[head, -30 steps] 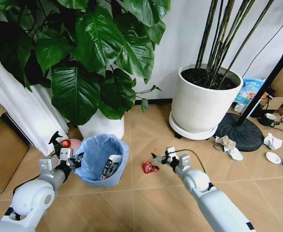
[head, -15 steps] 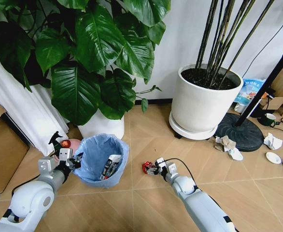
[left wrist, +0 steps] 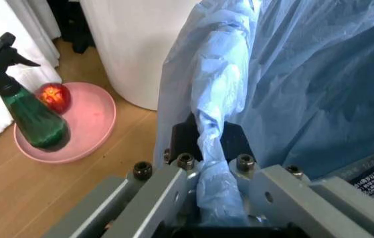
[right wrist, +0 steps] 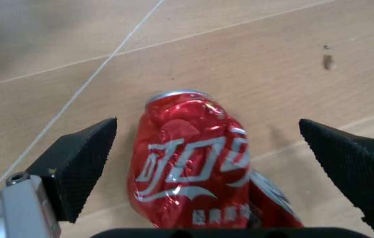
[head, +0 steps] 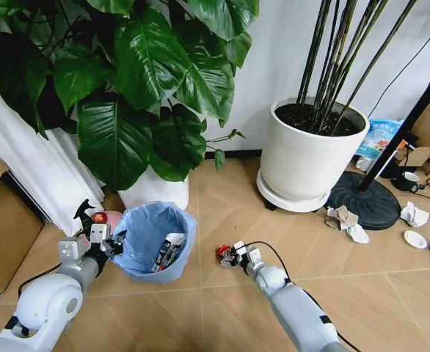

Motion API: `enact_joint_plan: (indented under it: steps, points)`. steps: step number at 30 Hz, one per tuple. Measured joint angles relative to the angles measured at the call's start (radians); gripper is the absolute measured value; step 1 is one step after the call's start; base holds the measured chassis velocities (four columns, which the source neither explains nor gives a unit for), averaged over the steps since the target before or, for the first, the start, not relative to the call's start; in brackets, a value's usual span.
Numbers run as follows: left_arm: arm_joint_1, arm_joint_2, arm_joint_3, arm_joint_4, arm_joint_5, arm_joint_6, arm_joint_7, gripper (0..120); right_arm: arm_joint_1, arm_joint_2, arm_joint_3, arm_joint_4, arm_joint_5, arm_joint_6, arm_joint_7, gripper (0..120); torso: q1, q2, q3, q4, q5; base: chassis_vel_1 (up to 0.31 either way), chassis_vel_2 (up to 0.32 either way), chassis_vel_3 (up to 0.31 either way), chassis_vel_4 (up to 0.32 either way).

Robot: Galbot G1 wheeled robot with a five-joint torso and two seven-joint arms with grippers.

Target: Pick up the trash bin and place the garbage on the floor into it.

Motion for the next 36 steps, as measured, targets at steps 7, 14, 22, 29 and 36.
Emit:
enact_joint_plan:
  steps: [7,14,22,29,36]
  points:
    - [-0.007,0.001,0.004,0.005,-0.001,-0.001,0.0,0,0.025,0.024,0.007,-0.051,-0.018,0.008,-0.015,100,0.0,0.0,0.0,-0.0002,0.0,0.0,0.0,0.0,0.0]
    - [-0.012,-0.001,0.007,0.01,-0.001,-0.002,0.0,0,0.052,0.056,0.025,-0.113,-0.05,0.022,-0.023,100,0.0,0.0,0.0,-0.0001,0.0,0.0,0.0,0.0,0.0]
    - [-0.015,0.002,0.008,0.011,-0.001,-0.003,0.0,0,0.07,0.08,0.048,-0.161,-0.08,0.041,-0.027,100,0.0,0.0,0.0,-0.0001,0.0,0.0,0.0,0.0,0.0]
    - [-0.017,0.004,0.009,0.011,-0.002,-0.004,0.0,0,0.068,0.082,0.053,-0.164,-0.085,0.044,-0.027,99,0.0,0.0,0.0,-0.0001,0.0,0.0,0.0,0.0,0.0]
    - [-0.019,0.003,0.011,0.013,-0.002,-0.005,-0.002,0,0.058,0.08,0.048,-0.157,-0.085,0.045,-0.027,70,0.0,0.0,0.0,-0.0001,0.0,0.0,0.0,0.0,0.0]
